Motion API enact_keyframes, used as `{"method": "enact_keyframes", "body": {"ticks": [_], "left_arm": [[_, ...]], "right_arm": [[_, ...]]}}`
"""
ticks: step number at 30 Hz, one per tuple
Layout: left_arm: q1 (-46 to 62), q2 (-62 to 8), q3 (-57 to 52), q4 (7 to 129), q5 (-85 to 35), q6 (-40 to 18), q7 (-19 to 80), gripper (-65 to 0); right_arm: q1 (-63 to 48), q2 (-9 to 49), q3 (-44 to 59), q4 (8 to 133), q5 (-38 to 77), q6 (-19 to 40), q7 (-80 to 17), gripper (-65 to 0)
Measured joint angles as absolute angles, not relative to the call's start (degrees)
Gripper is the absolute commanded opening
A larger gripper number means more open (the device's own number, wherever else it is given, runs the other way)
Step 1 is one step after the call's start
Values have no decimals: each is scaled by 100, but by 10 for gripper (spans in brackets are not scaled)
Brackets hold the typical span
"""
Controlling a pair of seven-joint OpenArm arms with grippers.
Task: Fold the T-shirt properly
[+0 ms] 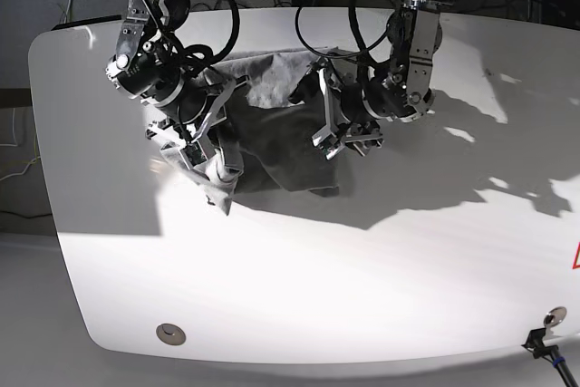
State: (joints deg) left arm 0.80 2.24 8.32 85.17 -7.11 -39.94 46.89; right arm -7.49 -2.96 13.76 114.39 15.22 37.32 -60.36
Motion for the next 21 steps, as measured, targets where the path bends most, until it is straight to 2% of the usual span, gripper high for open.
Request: {"method": "enact_keyframes", "body": {"ticks": [7, 17, 21], "left_arm": [[-156, 250, 827, 8184, -847, -4034, 4508, -92], [-137, 344, 827, 8329, -823, -3992, 4567, -92], [-54, 320, 819, 8733, -674, -3990, 4923, -92]], "right_arm": [[-755, -644, 1365, 11454, 1479, 3730, -6178, -650], [-766, -666, 495, 11382, 1472, 3706, -6178, -650], [-762, -681, 440, 11358, 1431, 3706, -6178, -503]]}}
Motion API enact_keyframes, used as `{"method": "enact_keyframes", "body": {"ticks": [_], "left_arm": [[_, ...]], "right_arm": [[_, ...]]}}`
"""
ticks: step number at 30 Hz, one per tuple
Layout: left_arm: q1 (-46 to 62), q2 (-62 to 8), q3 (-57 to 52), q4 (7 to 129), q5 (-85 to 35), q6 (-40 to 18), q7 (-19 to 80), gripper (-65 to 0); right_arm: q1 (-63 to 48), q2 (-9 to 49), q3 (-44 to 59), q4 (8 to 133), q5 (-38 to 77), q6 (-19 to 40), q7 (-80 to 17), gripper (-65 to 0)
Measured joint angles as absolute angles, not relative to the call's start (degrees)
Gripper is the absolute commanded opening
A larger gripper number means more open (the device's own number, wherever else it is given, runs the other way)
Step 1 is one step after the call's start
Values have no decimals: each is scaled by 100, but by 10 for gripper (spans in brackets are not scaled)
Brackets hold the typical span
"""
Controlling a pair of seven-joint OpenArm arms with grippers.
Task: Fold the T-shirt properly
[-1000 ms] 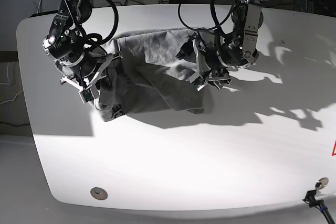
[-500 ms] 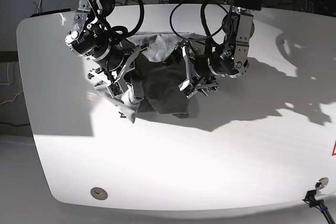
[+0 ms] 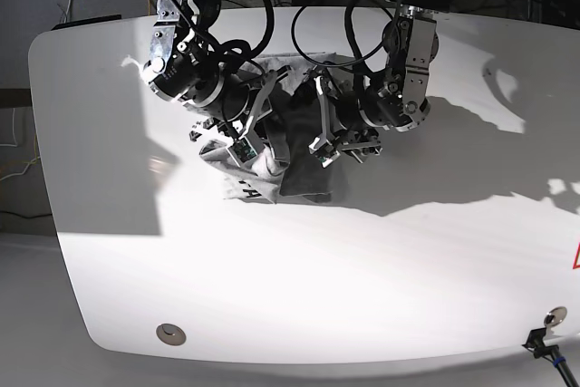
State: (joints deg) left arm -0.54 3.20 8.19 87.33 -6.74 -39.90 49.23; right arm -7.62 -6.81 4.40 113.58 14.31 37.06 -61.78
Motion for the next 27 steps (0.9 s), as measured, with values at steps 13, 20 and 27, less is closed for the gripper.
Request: {"method": "enact_keyframes", "body": {"ticks": [13, 20, 27], "left_arm": [[-25, 233, 30, 9504, -602, -4018, 5009, -92], [-447, -607, -746, 9762, -600, -3970, 4971, -92], [23, -1072, -746, 9762, -637, -3994, 4982, -92]], "right_arm": [[-561, -661, -301, 11369, 1476, 3682, -6114, -306], [-117, -554, 89, 11432, 1538, 3752, -6119, -306], [75, 381, 1151, 11413, 1455, 3710, -6165, -306]]}}
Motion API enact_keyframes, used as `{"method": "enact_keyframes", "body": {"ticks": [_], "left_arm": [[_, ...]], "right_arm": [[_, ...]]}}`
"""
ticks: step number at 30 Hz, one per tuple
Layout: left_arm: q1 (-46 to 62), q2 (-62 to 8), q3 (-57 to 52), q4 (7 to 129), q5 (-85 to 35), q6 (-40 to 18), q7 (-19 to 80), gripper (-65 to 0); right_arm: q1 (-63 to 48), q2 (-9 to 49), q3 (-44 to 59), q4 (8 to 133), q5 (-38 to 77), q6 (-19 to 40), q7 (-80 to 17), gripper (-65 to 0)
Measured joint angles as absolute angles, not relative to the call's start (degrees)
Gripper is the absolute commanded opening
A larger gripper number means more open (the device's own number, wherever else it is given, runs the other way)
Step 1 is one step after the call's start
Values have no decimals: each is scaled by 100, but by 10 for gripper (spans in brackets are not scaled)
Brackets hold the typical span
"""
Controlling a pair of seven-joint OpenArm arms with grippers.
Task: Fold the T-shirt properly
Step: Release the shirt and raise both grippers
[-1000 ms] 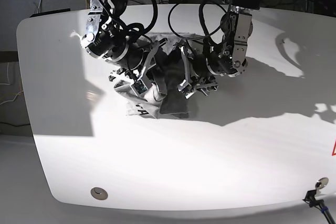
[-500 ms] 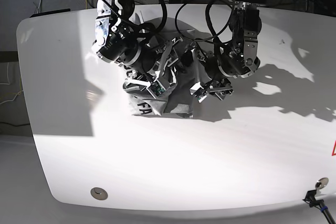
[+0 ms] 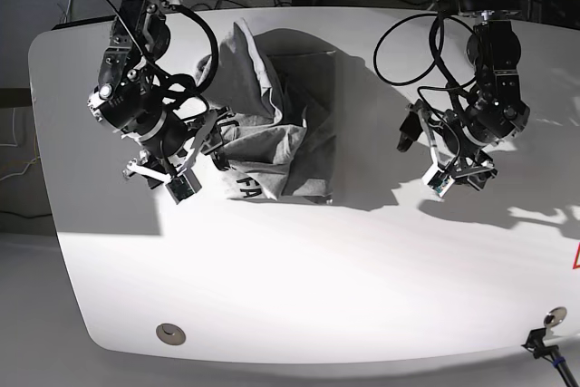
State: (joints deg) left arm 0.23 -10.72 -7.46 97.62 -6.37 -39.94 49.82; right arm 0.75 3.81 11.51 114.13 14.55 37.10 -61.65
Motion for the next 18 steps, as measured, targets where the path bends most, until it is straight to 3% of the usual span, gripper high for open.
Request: {"method": "enact_keyframes", "body": {"ticks": [6, 15, 18], "left_arm": [[318, -1063, -714, 9762, -663, -4010, 4945, -92], [429, -884, -701, 9762, -663, -4007, 4906, -92], [460, -860, -696, 9762, -648, -3997, 4952, -92]], "right_arm": [[-128, 867, 1455, 11360, 1450, 3750, -6173, -302], [-443, 191, 1529, 11201, 1529, 3756, -6130, -300], [-434, 235, 1527, 11137, 1498, 3754, -6112, -302]]}}
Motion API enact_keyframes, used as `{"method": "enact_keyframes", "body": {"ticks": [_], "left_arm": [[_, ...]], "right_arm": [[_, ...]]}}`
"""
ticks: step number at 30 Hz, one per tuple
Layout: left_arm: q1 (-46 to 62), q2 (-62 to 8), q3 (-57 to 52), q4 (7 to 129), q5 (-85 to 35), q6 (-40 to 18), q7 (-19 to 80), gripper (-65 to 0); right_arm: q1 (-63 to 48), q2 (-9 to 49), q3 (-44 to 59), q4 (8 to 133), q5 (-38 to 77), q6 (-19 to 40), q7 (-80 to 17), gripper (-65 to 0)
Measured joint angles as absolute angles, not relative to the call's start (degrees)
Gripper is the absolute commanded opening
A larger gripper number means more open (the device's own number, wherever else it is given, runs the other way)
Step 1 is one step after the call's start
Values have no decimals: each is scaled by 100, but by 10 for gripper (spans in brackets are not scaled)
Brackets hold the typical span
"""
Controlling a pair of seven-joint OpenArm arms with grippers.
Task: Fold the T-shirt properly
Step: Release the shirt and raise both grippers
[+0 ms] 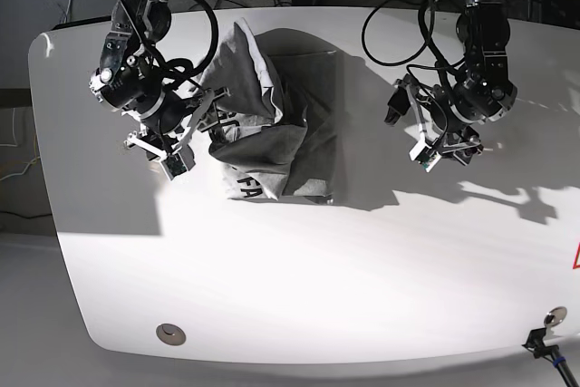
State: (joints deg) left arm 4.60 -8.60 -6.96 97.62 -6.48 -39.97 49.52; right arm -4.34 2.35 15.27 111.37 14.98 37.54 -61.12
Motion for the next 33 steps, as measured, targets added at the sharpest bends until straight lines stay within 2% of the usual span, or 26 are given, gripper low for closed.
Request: {"method": "enact_keyframes", "body": {"ticks": [6, 11, 19, 27, 28, 29, 30, 32, 33], "left_arm": [[491, -862, -696, 9762, -650, -3997, 4943, -92], [523, -862, -698, 9762, -648, -3997, 4947, -92], [620, -880, -698, 9762, -659, -3994, 4928, -92], [602, -880, -698, 9762, -666, -3997, 4945, -92], [600, -882, -698, 9762, -663, -3994, 4947, -92], [600, -882, -698, 9762, -666, -3994, 4945, -92], [600, -880, -698, 9762, -666, -3994, 4945, -92], [602, -880, -696, 9762, -666, -3994, 4947, -92], [600, -882, -698, 9762, -666, -3994, 4945, -92]], "right_arm": [[-471, 427, 1542, 11115, 1520, 3752, -6114, -302], [-530, 106, 1494, 11115, 1546, 3756, -6117, -302], [-425, 14, 1509, 11078, 1535, 3754, -6108, -304], [-261, 14, 1505, 10455, 1522, 3752, -5811, -309], [-263, 14, 1507, 10449, 1516, 3750, -5815, -323], [-268, 14, 1507, 10449, 1518, 3752, -5813, -363], [-263, -19, 1507, 10449, 1520, 3752, -5813, -425], [-259, -113, 1522, 10451, 1520, 3752, -5813, -609], [-261, -154, 1516, 10451, 1525, 3752, -5813, -650]]}}
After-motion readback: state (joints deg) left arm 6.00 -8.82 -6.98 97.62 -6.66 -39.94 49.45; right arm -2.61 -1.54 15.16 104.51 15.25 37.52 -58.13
